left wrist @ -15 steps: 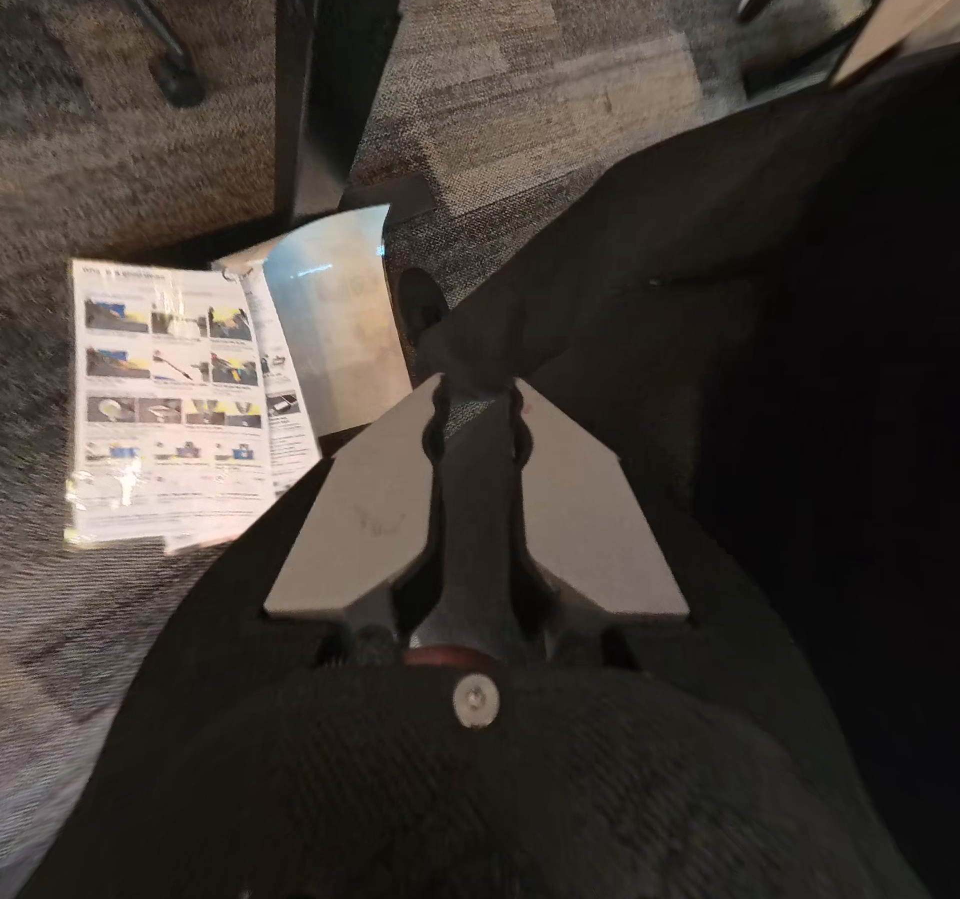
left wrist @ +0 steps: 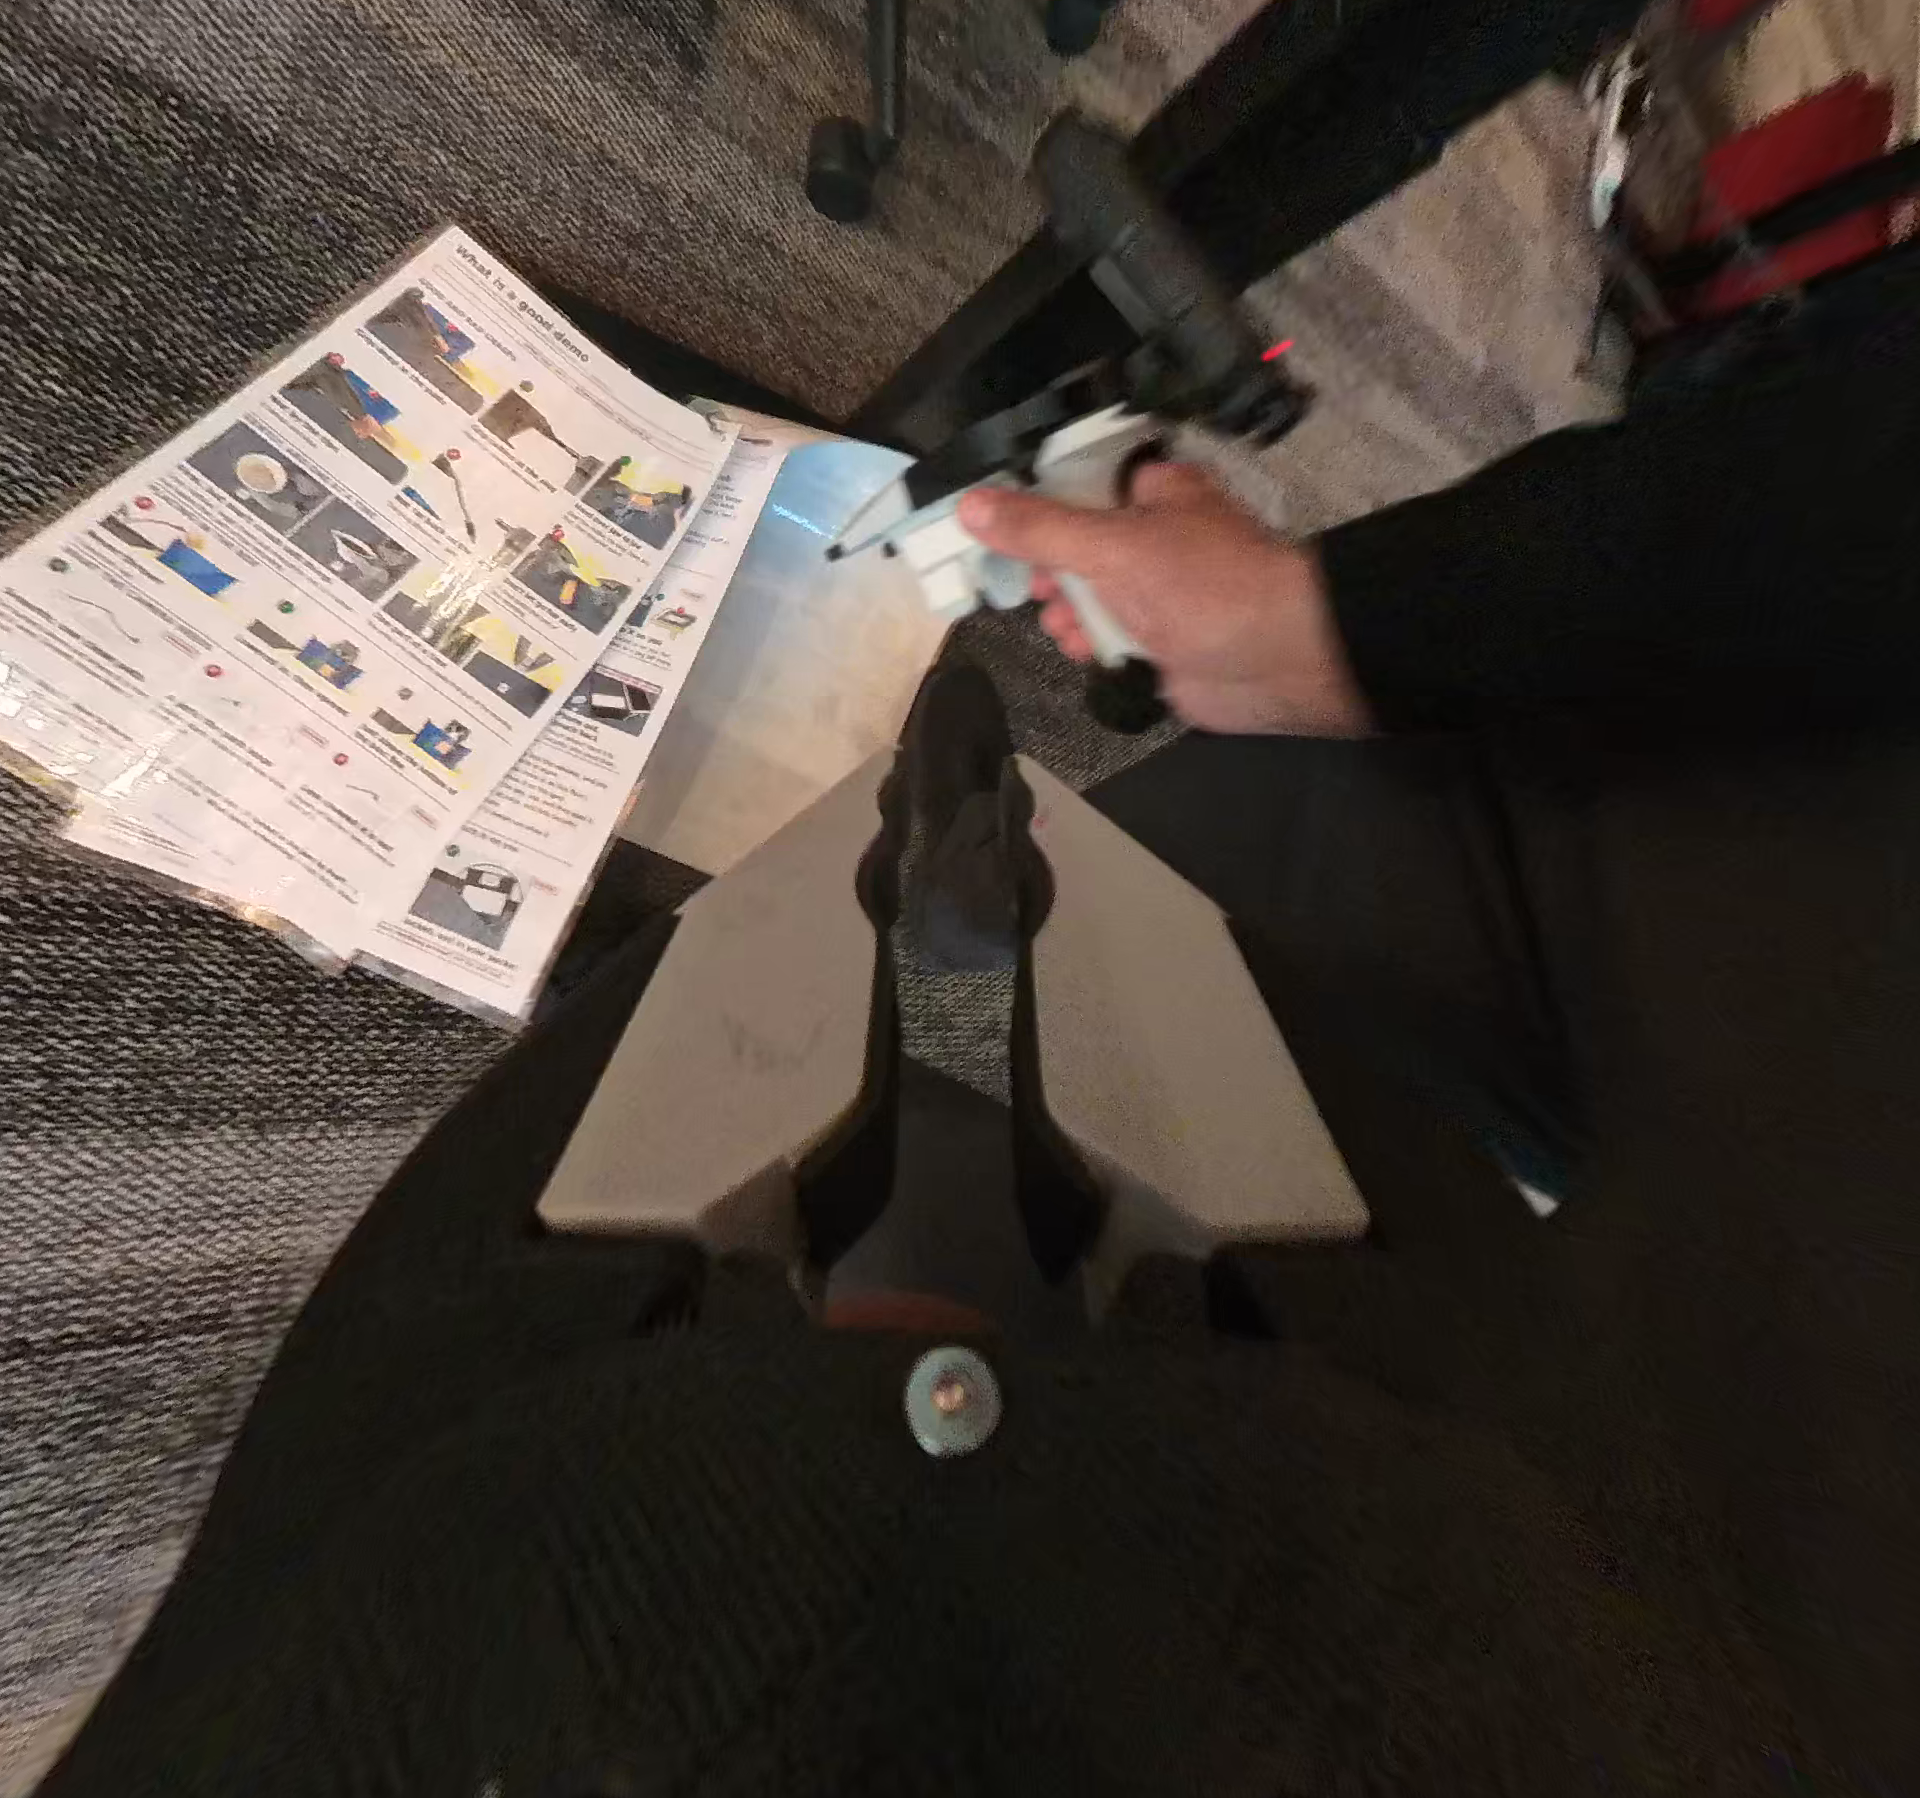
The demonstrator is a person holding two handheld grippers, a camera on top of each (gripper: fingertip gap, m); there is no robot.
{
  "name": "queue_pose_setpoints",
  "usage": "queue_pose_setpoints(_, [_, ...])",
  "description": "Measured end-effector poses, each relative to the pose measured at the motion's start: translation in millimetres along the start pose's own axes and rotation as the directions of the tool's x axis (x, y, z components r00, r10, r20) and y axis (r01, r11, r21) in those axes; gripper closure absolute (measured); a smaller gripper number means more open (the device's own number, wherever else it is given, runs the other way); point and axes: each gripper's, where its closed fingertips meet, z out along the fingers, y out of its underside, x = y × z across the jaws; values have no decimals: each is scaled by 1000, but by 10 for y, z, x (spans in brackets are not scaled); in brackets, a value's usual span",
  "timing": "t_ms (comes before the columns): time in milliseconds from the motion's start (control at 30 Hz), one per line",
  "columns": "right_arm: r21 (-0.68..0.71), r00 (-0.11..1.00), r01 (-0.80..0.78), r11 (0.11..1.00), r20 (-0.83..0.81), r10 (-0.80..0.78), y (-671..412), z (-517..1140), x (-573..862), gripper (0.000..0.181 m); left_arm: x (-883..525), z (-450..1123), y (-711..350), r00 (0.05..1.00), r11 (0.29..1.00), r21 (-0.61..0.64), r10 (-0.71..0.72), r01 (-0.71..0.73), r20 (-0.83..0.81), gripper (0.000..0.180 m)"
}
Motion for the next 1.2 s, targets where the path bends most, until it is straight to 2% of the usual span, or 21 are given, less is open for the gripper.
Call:
queue_pose_setpoints(100, [41, 985, -146, 989, -83, 148, -349, 825, 513, 143, -240, -56, -85, 997, 994, 74, -82, 80, 16, 164])
queue_pose_setpoints(200, [70, 931, -329, 942, -142, 336, -617, 1539, 1043, 143, -548, -118, -43, 994, 992, 98, -85, 78, 70, 164])
queue_pose_setpoints(267, [139, 896, -433, 890, -37, 442, -862, 1825, 1156, 140, -716, -156, 15, 991, 990, 108, -99, 89, 95, 164])
queue_pose_setpoints(367, [169, 869, -495, 852, 101, 484, -1102, 2176, 1179, 142, -854, -166, 143, 985, 987, 115, -127, 114, 117, 165])
queue_pose_setpoints(400, [161, 861, -507, 847, 136, 489, -1147, 2263, 1200, 146, -865, -148, 194, 984, 987, 110, -131, 118, 118, 166])
queue_pose_setpoints(467, [177, 843, -523, 834, 250, 476, -1300, 2330, 1172, 175, -848, -85, 303, 985, 988, 88, -133, 124, 107, 168])
queue_pose_setpoints(500, [174, 844, -518, 837, 259, 469, -1325, 2354, 1175, 181, -836, -47, 354, 987, 990, 71, -131, 124, 97, 169])
queue_pose_setpoints(567, [154, 870, -463, 873, 269, 414, -1327, 2342, 1115, 181, -887, -9, 384, 990, 995, 37, -100, 96, 103, 171])
queue_pose_setpoints(667, [185, 888, -383, 905, 341, 307, -1333, 2029, 854, 181, -939, 37, 290, 991, 994, 58, -102, 97, 88, 176])
queue_pose_setpoints(867, [287, 855, -168, 943, 519, -5, -1159, 848, -150, 181, -1128, 51, 13, 993, 998, 55, -25, 19, 114, 168])
queue_pose_setpoints(1033, [361, 691, 75, 930, 654, -310, -998, -97, -1371, 181, -1370, 0, -746, 973, 976, 57, 203, -210, 111, 159])
queue_pose_setpoints(1200, [367, 470, 306, 878, 744, -475, -479, -861, -2431, 181, -1136, -291, -1383, 864, 867, 22, 494, -498, 99, 148])
